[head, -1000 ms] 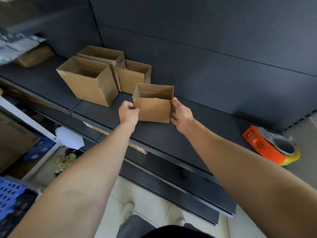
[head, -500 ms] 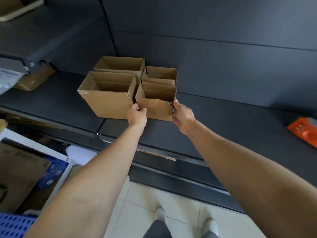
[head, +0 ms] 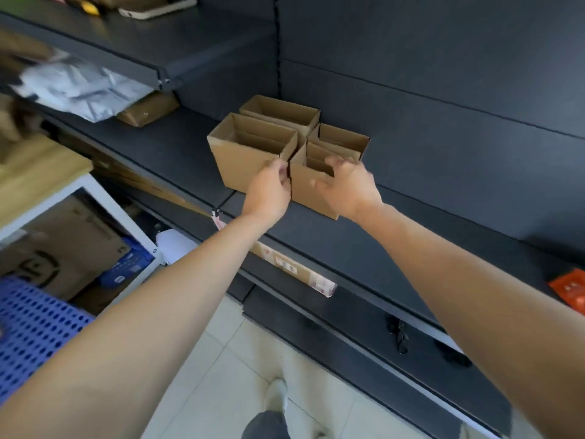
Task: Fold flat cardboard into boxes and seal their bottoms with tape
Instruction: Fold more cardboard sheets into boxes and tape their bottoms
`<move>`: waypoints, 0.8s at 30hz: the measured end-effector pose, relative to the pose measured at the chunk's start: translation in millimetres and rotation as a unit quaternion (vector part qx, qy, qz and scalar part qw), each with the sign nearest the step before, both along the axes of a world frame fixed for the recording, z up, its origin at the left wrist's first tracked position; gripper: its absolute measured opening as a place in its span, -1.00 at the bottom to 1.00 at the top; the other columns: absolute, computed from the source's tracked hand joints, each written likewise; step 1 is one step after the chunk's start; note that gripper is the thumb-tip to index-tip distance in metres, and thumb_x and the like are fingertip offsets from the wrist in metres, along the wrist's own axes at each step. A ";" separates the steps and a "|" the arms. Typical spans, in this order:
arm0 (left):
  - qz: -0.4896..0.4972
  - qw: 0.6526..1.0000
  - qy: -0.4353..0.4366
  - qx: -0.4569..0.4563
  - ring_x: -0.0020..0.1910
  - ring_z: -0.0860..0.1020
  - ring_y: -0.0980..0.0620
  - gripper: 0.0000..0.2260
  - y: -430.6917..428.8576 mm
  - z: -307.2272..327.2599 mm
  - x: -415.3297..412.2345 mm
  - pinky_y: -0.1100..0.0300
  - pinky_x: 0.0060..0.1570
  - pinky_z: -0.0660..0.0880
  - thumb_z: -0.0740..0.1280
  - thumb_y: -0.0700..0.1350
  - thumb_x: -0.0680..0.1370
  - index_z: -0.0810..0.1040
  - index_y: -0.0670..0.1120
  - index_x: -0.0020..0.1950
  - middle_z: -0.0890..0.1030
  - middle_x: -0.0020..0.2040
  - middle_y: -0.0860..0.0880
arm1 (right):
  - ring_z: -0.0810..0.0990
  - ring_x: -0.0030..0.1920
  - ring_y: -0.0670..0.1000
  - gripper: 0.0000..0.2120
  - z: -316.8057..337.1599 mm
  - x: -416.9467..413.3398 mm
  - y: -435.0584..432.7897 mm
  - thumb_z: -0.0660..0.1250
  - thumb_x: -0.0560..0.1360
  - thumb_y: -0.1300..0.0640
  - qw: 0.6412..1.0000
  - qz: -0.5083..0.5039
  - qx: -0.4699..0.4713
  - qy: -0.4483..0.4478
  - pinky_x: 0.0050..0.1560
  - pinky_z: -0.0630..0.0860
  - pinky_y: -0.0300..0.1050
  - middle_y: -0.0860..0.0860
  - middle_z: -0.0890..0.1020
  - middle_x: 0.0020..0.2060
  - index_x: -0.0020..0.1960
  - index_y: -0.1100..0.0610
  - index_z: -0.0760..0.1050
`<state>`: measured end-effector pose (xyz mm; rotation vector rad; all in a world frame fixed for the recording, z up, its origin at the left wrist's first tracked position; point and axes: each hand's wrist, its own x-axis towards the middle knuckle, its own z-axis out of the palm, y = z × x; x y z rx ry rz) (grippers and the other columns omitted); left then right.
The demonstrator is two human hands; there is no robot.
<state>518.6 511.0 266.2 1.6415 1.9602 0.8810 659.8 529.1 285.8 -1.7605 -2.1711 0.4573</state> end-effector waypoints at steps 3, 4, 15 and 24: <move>-0.005 0.984 0.171 0.038 0.24 0.45 -0.18 -0.66 -48.9 36.8 -13.6 0.03 0.23 0.36 0.19 -0.19 0.59 0.39 -0.14 0.37 0.48 0.28 -0.14 | 0.37 0.34 0.19 -0.55 31.8 -11.5 -29.7 0.24 0.56 -0.01 0.988 0.087 0.083 -0.097 0.35 0.27 0.05 0.16 0.46 0.31 0.36 0.19 0.36; 0.007 0.975 0.218 0.050 0.24 0.44 -0.20 -0.65 -65.7 47.8 -18.3 -0.01 0.27 0.32 0.21 -0.19 0.58 0.40 -0.16 0.37 0.48 0.26 -0.15 | 0.37 0.34 0.19 -0.56 41.7 -16.2 -40.2 0.26 0.55 -0.01 0.981 0.112 0.112 -0.109 0.37 0.25 0.06 0.16 0.47 0.30 0.34 0.20 0.38; 0.252 0.862 0.406 0.171 0.25 0.42 -0.13 -0.67 -252.1 177.8 -70.0 -0.02 0.44 0.08 0.26 -0.12 0.56 0.44 -0.13 0.32 0.51 0.21 -0.11 | 0.40 0.27 0.13 -0.55 170.2 -106.9 -177.7 0.30 0.50 -0.15 0.904 0.302 0.302 -0.003 0.33 0.26 0.02 0.11 0.53 0.18 0.19 0.18 0.44; 0.367 0.758 0.490 0.225 0.16 0.50 -0.21 -0.71 -416.3 234.9 -132.1 -0.13 0.40 0.15 0.33 -0.15 0.49 0.52 -0.19 0.19 0.57 0.10 -0.17 | 0.41 0.29 0.13 -0.53 235.5 -197.0 -319.7 0.32 0.49 -0.13 0.832 0.396 0.372 0.109 0.30 0.28 0.01 0.12 0.53 0.19 0.25 0.18 0.45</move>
